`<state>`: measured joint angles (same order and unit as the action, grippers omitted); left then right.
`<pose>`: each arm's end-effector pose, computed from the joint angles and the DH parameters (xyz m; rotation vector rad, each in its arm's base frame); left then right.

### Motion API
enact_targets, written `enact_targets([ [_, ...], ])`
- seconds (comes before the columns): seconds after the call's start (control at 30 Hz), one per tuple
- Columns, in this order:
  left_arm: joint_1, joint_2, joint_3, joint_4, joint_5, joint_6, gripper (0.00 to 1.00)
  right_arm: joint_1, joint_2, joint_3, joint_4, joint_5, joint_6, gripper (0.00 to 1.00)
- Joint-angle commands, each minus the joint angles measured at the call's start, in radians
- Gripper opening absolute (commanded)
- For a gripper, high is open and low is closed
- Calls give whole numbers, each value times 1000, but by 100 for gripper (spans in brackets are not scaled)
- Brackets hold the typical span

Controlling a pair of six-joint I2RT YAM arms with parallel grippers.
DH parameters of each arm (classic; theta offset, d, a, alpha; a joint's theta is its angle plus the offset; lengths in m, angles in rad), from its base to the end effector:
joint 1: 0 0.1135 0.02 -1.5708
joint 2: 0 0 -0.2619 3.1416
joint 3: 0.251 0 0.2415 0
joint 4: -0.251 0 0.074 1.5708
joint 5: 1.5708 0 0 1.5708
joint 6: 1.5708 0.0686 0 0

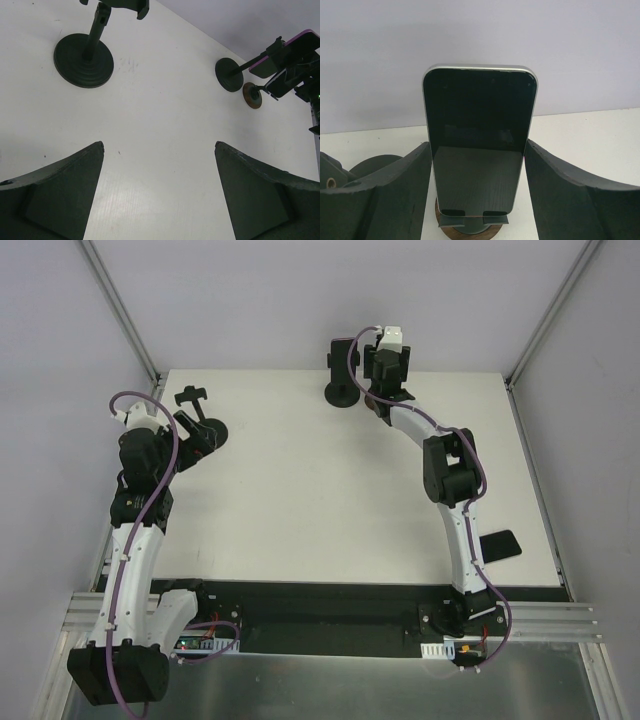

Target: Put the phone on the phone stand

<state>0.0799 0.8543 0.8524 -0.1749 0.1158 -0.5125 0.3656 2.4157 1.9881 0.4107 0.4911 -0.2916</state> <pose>0.2219 0.0098 0.3455 -0.4327 1.7109 -0.4165 0.5608 0.1800 0.2427 -0.1386 1.5894 -0.3316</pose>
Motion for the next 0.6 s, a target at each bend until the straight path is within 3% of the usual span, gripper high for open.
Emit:
enact_targets([
  [0.0, 9, 0, 28, 23, 25, -11, 91, 3, -20, 44, 94, -6, 11, 1],
  [0.17, 12, -1, 25, 25, 27, -14, 91, 7, -15, 44, 82, 4, 26, 7],
  [0.27, 17, -1, 24, 28, 30, -14, 91, 13, -12, 48, 80, 20, 25, 21],
  [0.47, 18, 0, 22, 31, 33, -14, 91, 15, -15, 51, 76, 10, 17, 61],
  [0.5, 20, 2, 20, 29, 35, -14, 91, 15, -21, 49, 74, 10, 11, 73],
  [0.57, 20, 3, 20, 32, 33, -14, 91, 18, -27, 48, 74, 6, 5, 80],
])
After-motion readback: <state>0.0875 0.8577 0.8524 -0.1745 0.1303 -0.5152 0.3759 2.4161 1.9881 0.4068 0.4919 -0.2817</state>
